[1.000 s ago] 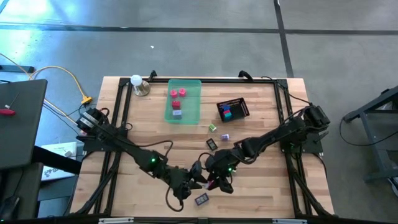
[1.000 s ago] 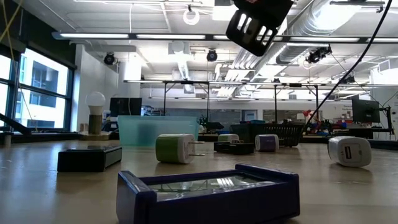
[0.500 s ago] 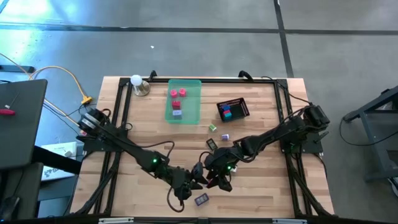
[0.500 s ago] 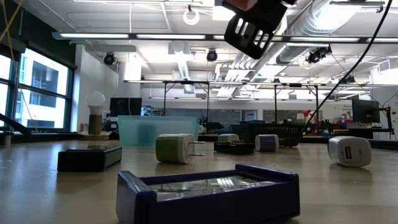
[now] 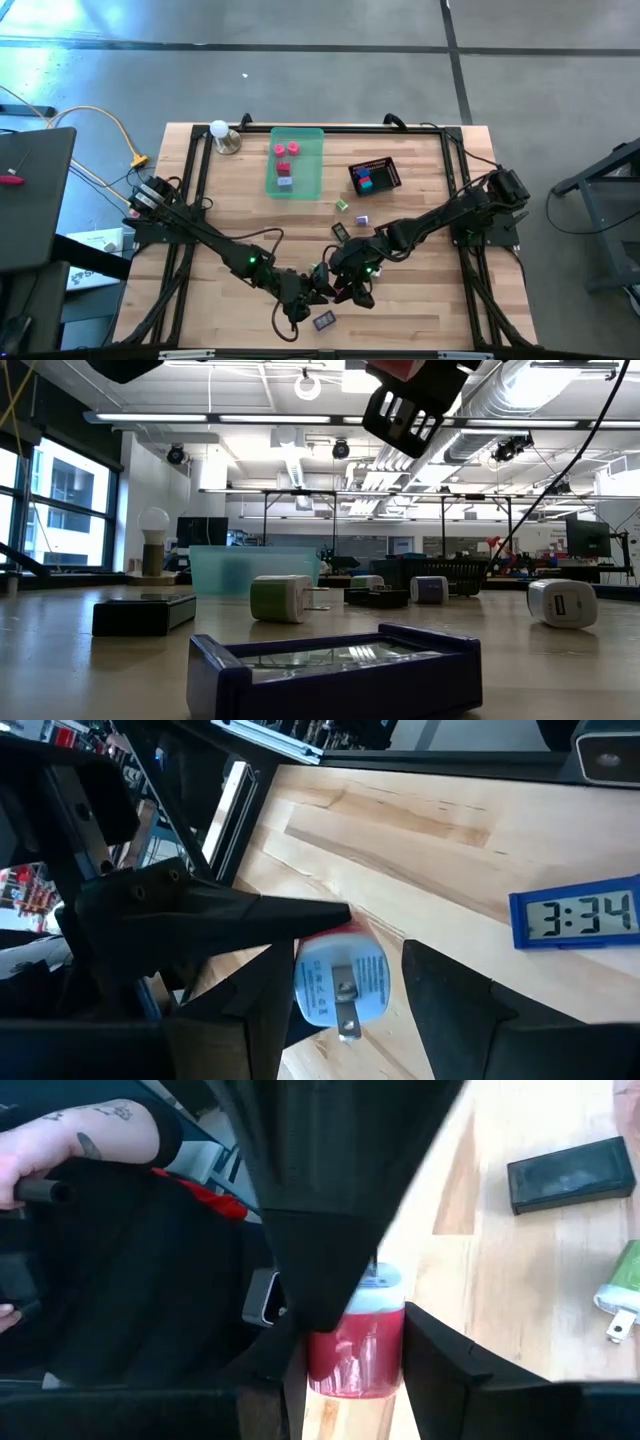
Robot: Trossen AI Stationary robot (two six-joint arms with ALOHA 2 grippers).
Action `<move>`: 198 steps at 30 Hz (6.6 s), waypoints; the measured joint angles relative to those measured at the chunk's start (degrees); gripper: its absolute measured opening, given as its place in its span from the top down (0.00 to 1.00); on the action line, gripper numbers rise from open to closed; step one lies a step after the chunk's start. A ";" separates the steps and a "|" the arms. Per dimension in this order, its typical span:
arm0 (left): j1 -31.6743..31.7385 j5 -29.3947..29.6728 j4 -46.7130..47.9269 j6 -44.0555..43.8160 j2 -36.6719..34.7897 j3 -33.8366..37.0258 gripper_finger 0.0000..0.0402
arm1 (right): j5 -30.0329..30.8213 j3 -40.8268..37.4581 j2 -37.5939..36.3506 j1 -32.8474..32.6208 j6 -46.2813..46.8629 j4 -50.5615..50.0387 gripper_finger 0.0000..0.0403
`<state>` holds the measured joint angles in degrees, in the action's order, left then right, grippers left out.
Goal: Pick & Place Office items
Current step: Put the white pink charger adapter into the green bin, then put the bottom black digital clock into the black bin
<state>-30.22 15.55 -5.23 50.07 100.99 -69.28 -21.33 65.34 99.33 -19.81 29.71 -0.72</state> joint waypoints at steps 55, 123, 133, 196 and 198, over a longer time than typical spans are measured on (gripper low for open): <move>-0.63 -1.21 -0.69 -12.90 0.07 0.11 0.69 | 2.85 0.09 -0.11 0.07 -5.59 0.99 0.56; 61.95 -18.20 52.12 -39.42 8.02 -16.74 0.69 | 42.43 -0.81 -5.95 -19.42 9.44 -18.39 0.57; 61.99 -18.21 49.72 -41.11 13.46 -16.74 0.69 | 42.41 -0.81 -5.95 -19.47 9.03 -18.34 0.57; 24.29 -31.30 72.34 -53.93 -6.49 -16.68 0.54 | 41.64 -0.81 -1.40 -19.58 7.50 -17.96 0.57; 21.15 -28.70 72.45 -54.89 -6.49 -16.68 0.54 | 40.49 -0.81 -1.40 -19.58 7.52 -17.71 0.57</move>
<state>-9.07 -13.15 67.22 -4.82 94.50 -85.95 19.16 64.53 97.93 -39.40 37.23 -18.42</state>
